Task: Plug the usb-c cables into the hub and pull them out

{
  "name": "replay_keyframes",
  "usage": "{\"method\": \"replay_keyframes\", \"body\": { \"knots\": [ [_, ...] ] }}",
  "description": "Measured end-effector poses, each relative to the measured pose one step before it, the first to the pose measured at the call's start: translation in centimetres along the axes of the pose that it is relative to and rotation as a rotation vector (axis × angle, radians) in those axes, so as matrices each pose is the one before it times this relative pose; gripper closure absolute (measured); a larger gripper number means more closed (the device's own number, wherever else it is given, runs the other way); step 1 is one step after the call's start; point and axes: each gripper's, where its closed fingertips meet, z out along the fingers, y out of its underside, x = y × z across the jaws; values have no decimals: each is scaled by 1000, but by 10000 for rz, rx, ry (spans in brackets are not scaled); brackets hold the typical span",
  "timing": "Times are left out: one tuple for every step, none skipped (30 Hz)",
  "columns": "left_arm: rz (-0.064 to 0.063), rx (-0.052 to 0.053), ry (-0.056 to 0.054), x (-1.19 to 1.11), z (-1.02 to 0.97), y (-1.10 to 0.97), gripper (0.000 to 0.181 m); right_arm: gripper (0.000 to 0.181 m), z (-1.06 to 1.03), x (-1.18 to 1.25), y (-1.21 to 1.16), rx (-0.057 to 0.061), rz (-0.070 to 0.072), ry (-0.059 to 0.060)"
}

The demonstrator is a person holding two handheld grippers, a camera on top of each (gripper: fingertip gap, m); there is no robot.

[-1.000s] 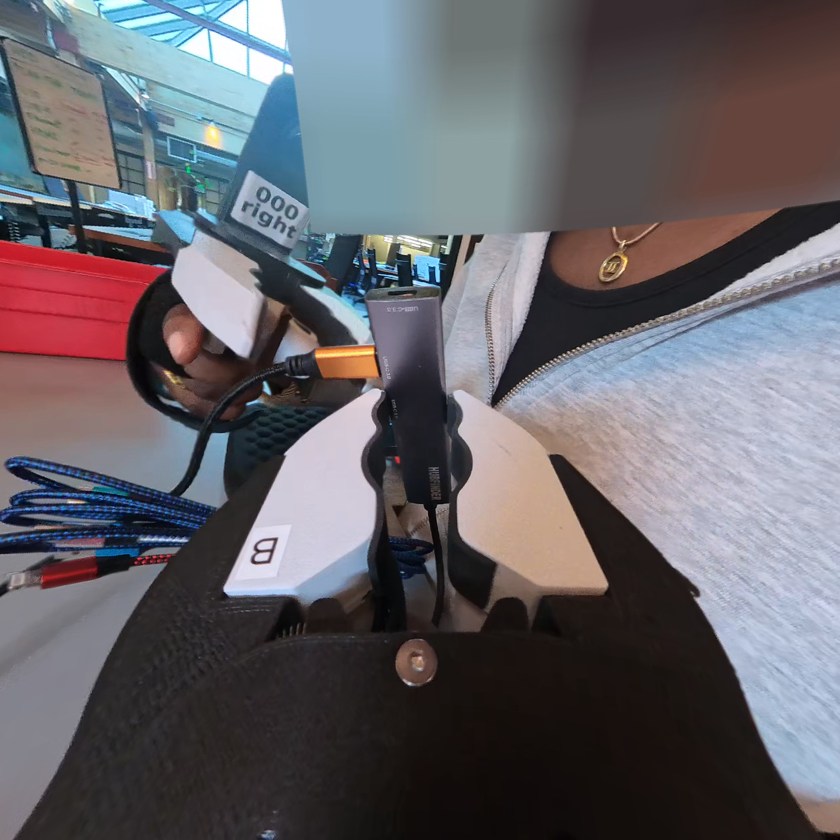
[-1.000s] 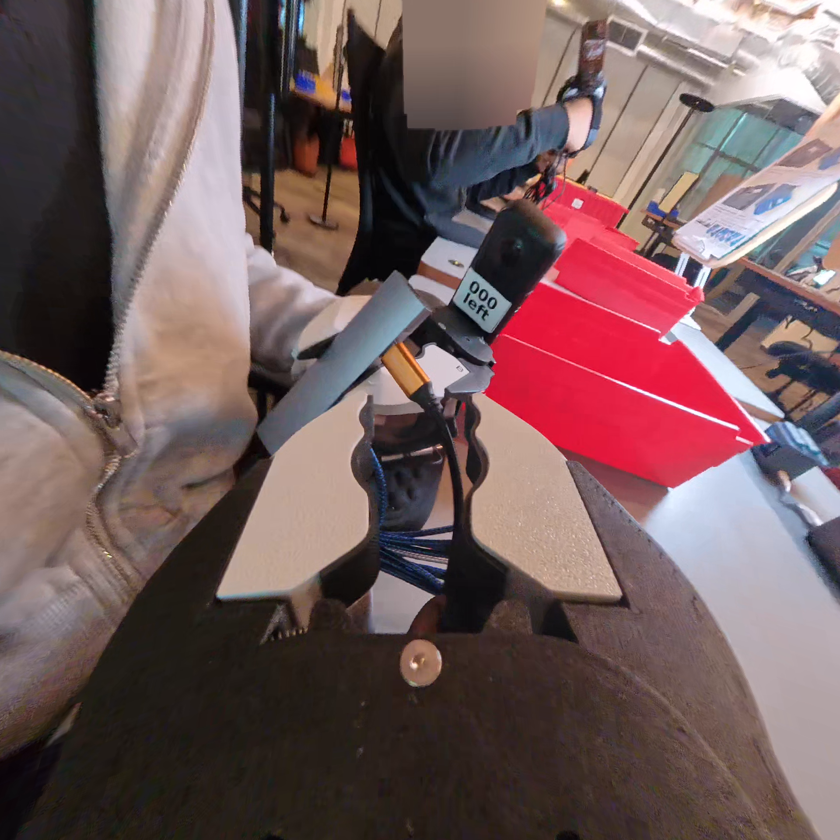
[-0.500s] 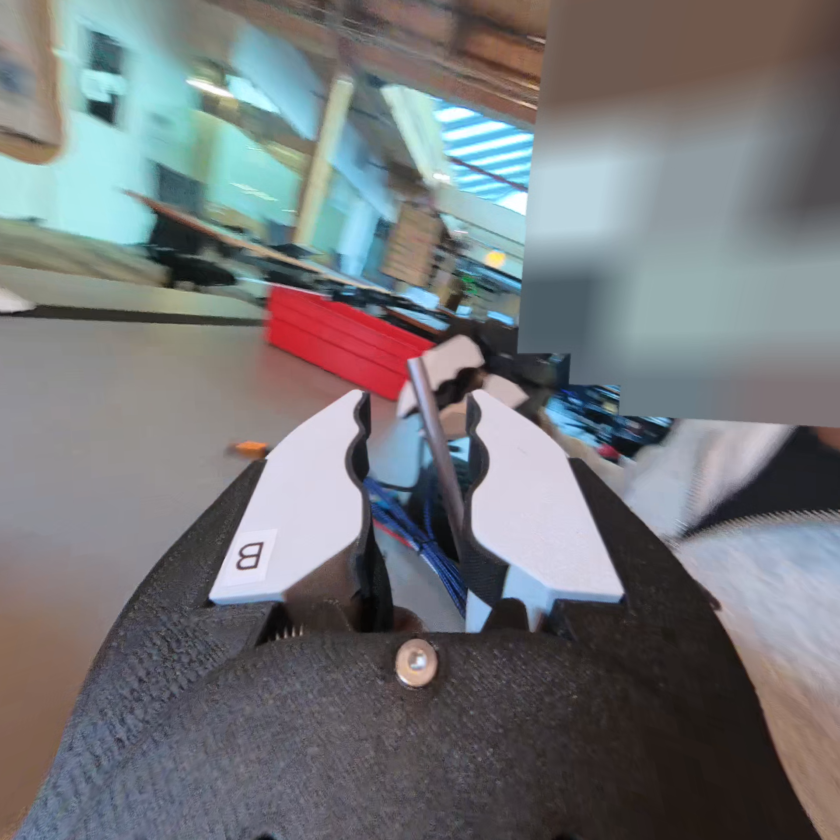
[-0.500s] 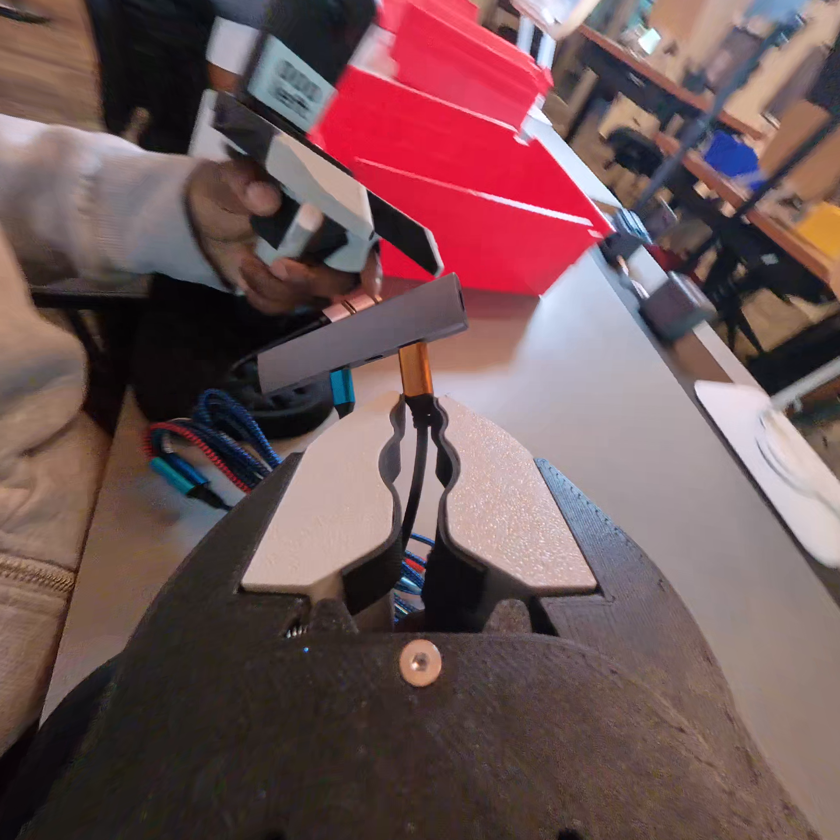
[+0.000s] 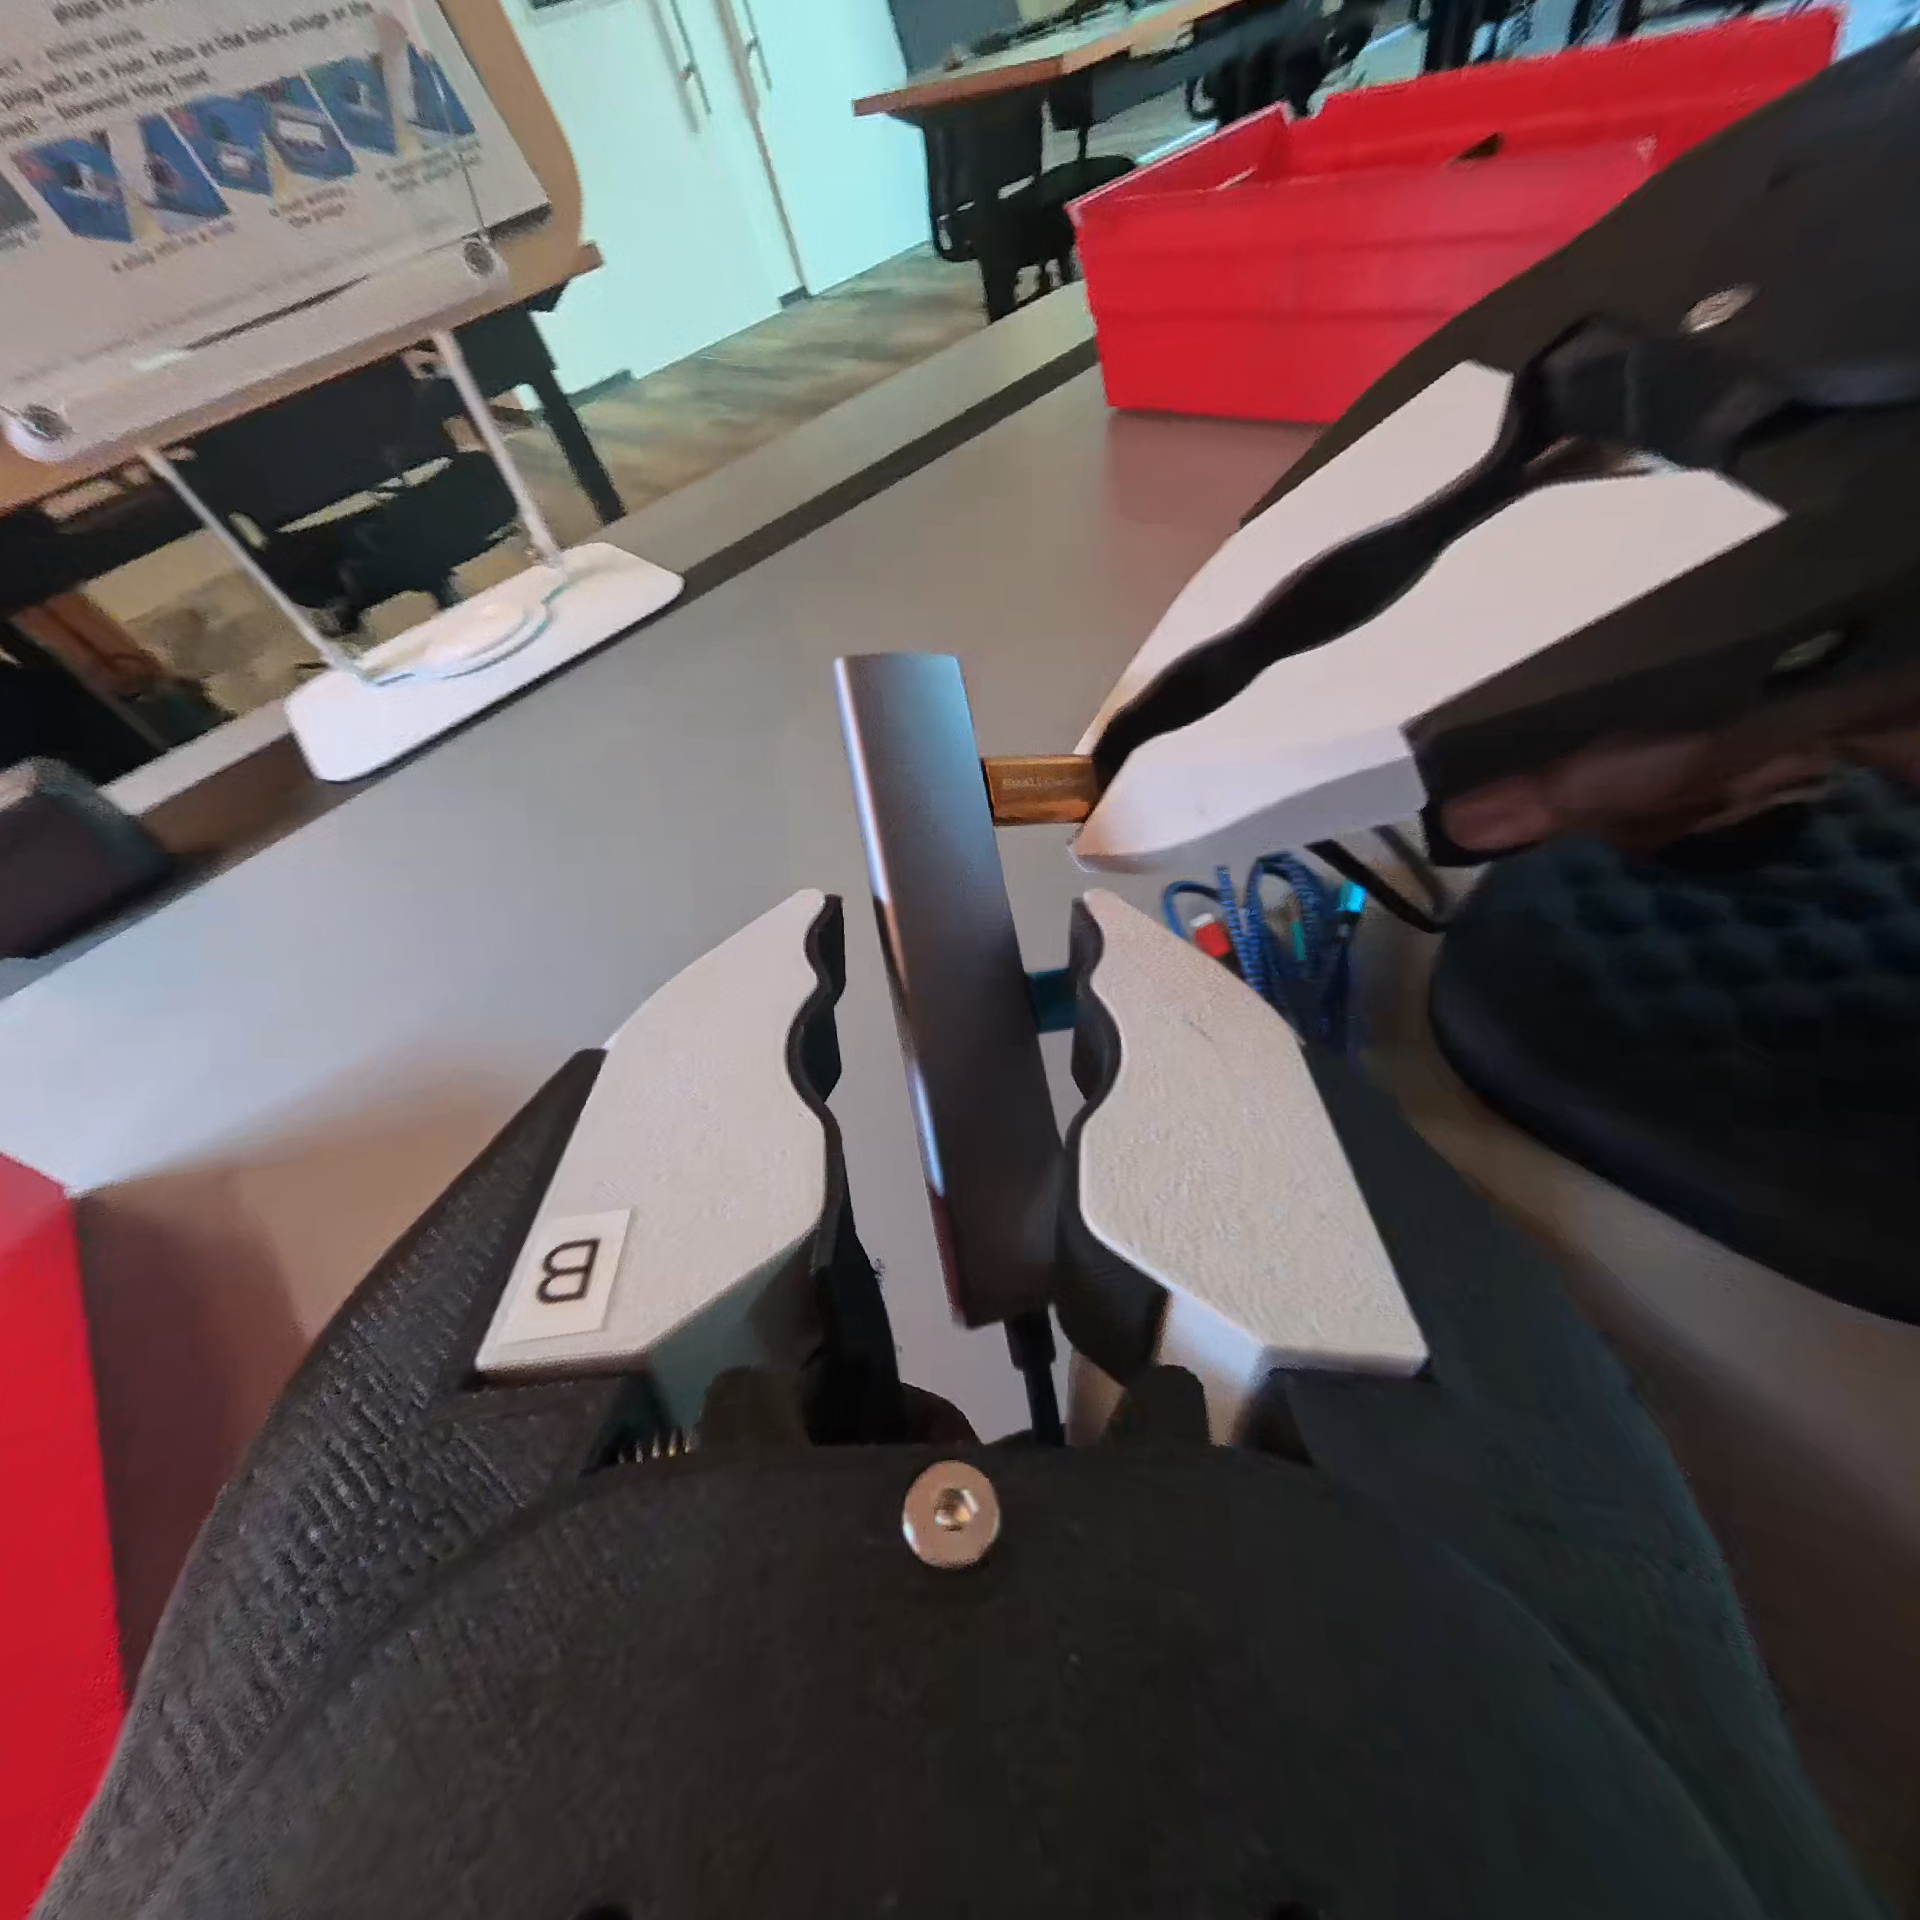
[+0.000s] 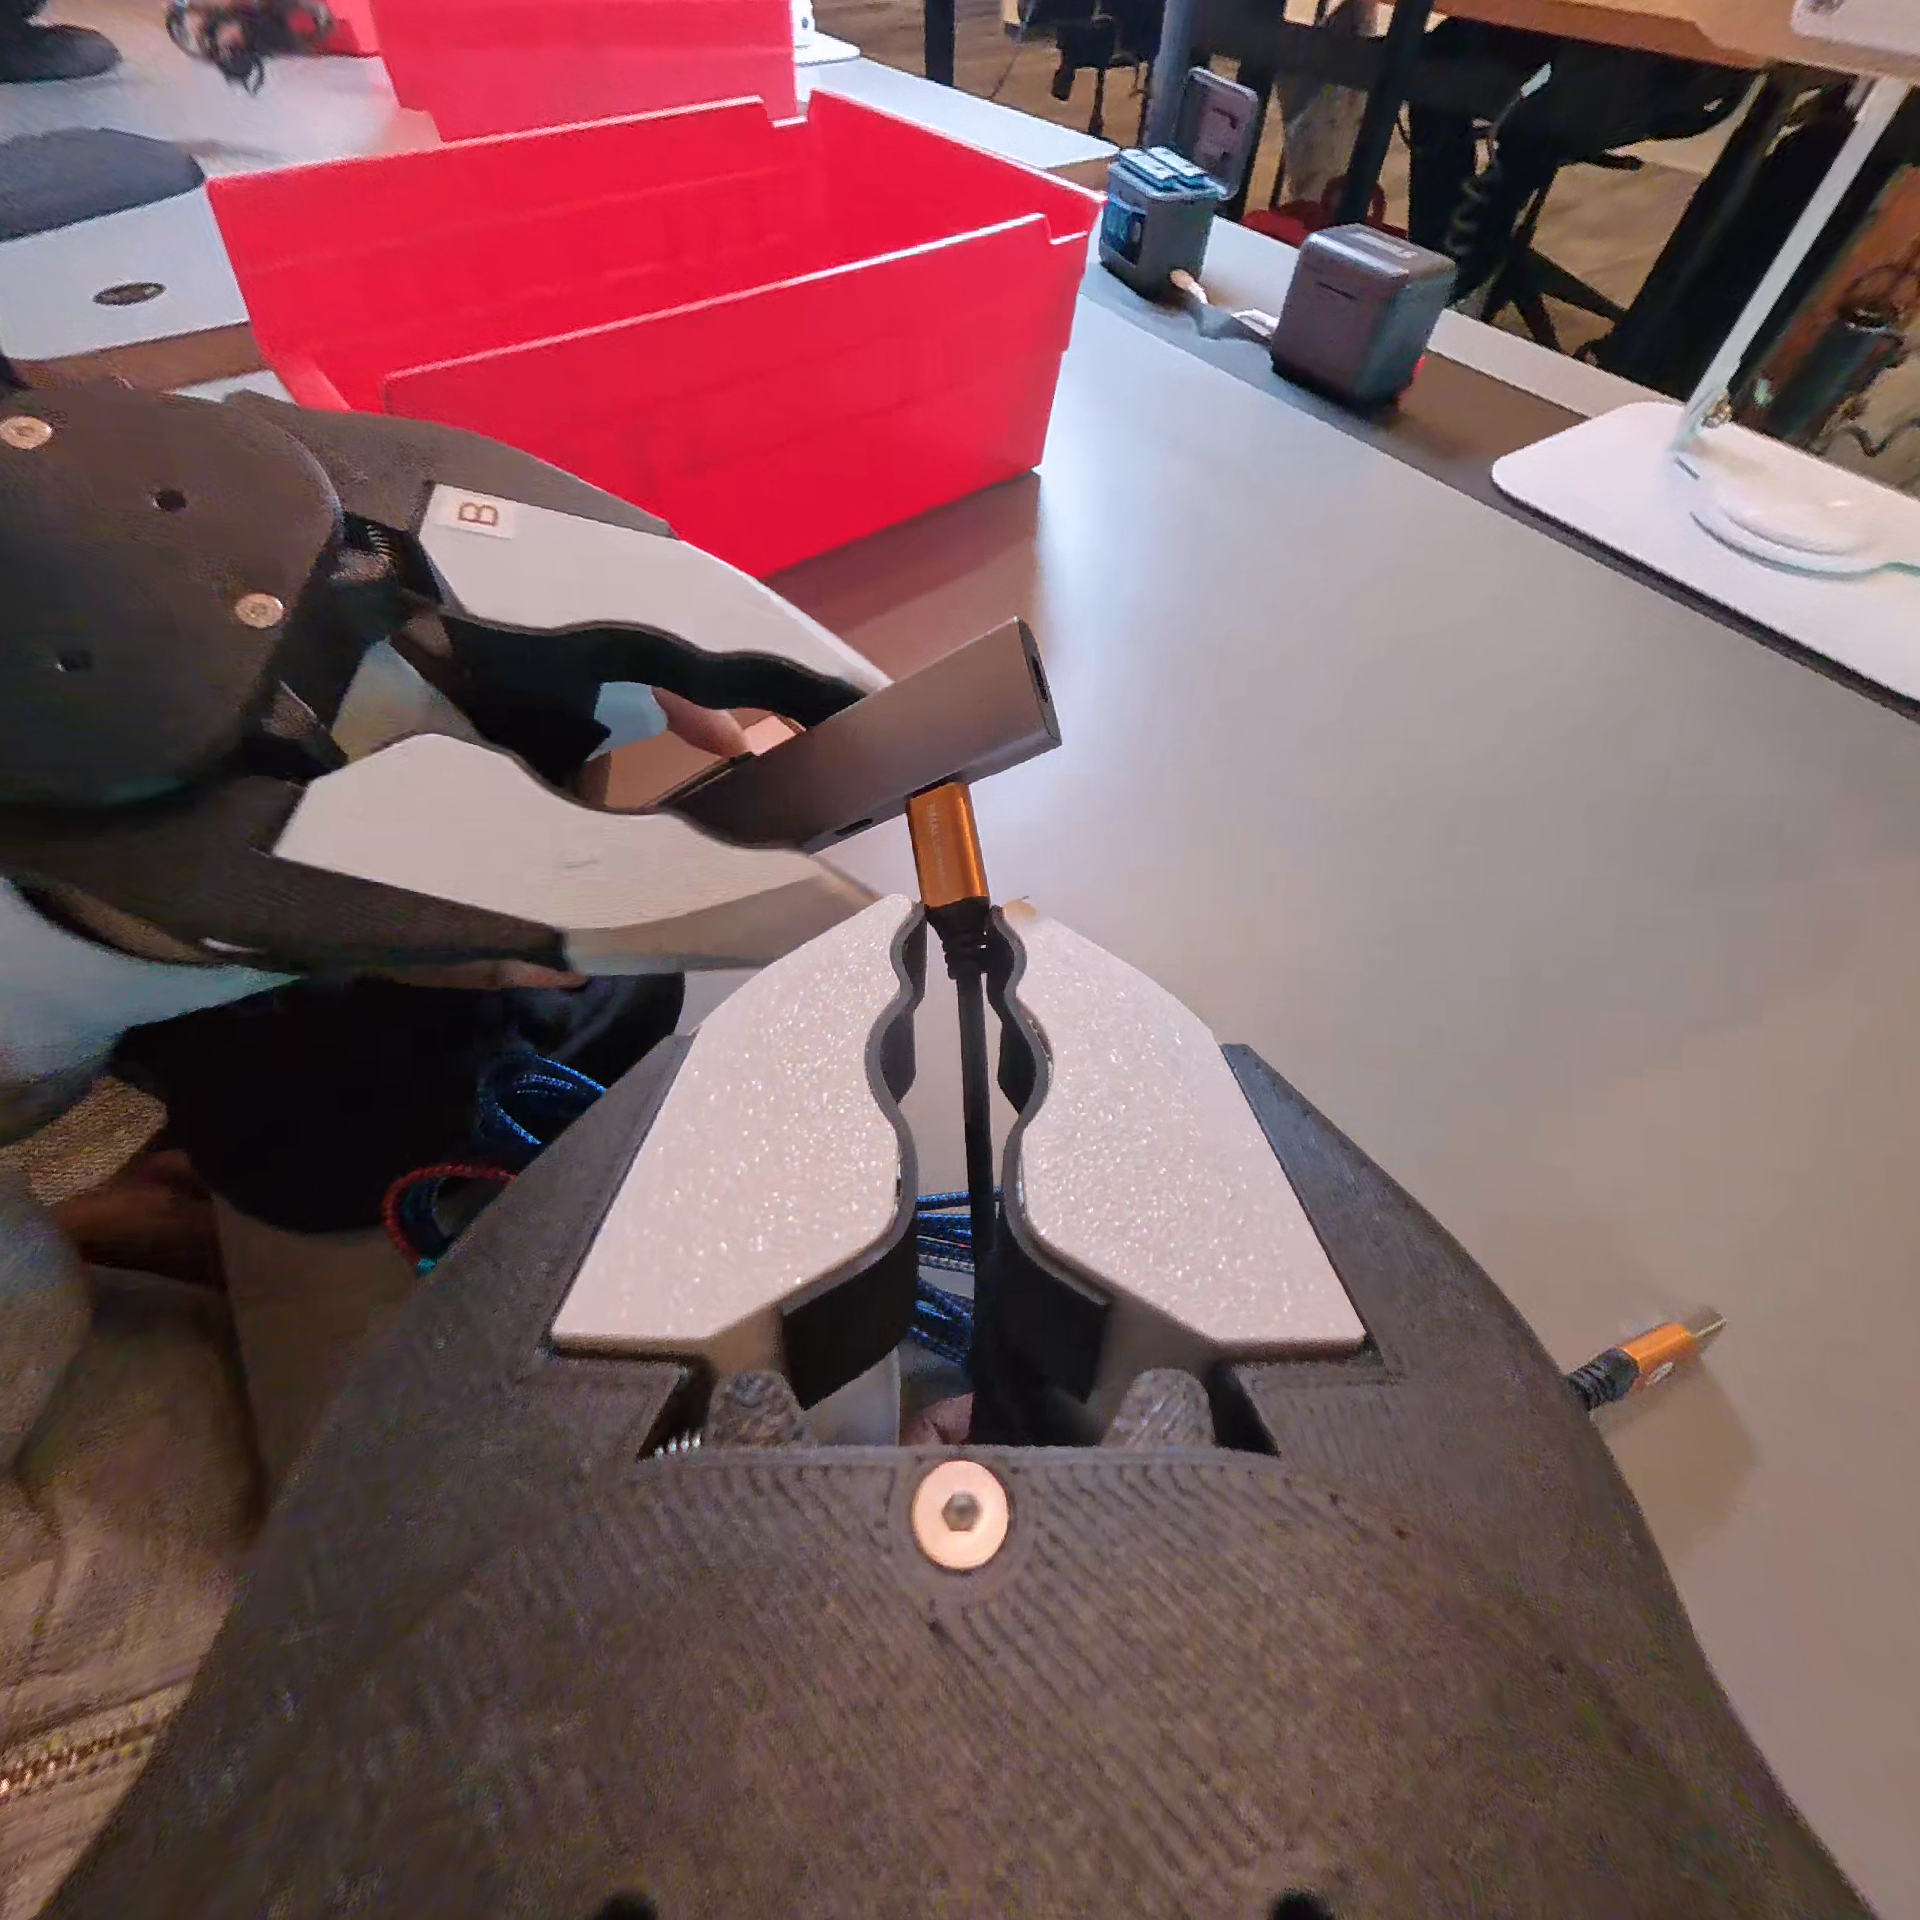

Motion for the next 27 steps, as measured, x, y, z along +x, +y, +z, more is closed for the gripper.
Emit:
{"method": "replay_keyframes", "body": {
  "knots": [
    [356,-37,-362,-403,153,-26,147,171,92,-115,-23,-31,-13,128],
    [523,8,-284,-273,111,-49,154,171,85,9,-34,-8,-9,186],
    [425,-65,-295,-254,159,105,155,171,97,-5,9,-13,-37,145],
    [356,-96,-240,-224,135,201,156,172,115,-82,68,-27,-37,76],
    [240,-154,-140,-182,117,331,157,172,148,-120,106,-17,-67,55],
    [7,-143,-10,-88,113,338,156,172,157,-111,115,12,-197,101],
    [-235,-124,140,49,111,312,157,172,139,-1,133,10,-320,207],
    [-408,-216,311,169,139,386,157,172,171,31,169,-5,-423,275],
    [-328,-151,243,43,87,242,157,172,161,82,81,64,-461,367],
    [-179,-116,96,-47,71,151,157,172,155,121,66,52,-497,460],
    [-101,-127,43,-34,98,142,157,171,171,166,93,-22,-663,548],
    [-87,-93,32,-31,110,124,157,169,151,228,60,-44,-935,641],
    [-89,-108,95,21,116,153,157,163,114,331,-67,-33,-1086,760],
    [-125,-98,210,153,99,135,157,155,56,349,-198,-14,-1045,703],
    [-136,-64,157,71,70,93,157,153,37,135,-239,-7,-814,425],
    [-122,-3,167,72,24,28,157,154,75,-174,-222,34,-480,89],
    [-144,28,220,128,4,-13,157,158,128,-247,-64,-9,-199,-57],
    [-174,37,233,111,-21,6,157,163,171,-157,74,-49,-70,-89],
    [-168,25,279,145,-30,16,157,167,133,-120,11,7,4,-131],
    [-168,7,192,46,-5,44,157,169,117,-105,-85,31,28,-131],
    [-136,13,92,-84,5,36,157,169,117,-3,-67,-13,-45,-67],
    [-106,9,67,-60,18,31,157,169,118,-28,-12,-68,-79,-57],
    [-86,-34,8,-82,52,113,157,169,153,-102,95,-129,-69,-86],
    [-25,-64,-88,-129,109,190,157,169,198,-183,189,-158,18,-147],
    [1,-102,-161,-134,147,284,157,169,221,-292,242,-165,180,-225],
    [-74,-148,-118,-130,168,337,158,169,194,-311,266,-187,249,-229],
    [-170,-117,-24,-80,143,254,157,169,174,-222,193,-157,188,-115]
  ]
}}
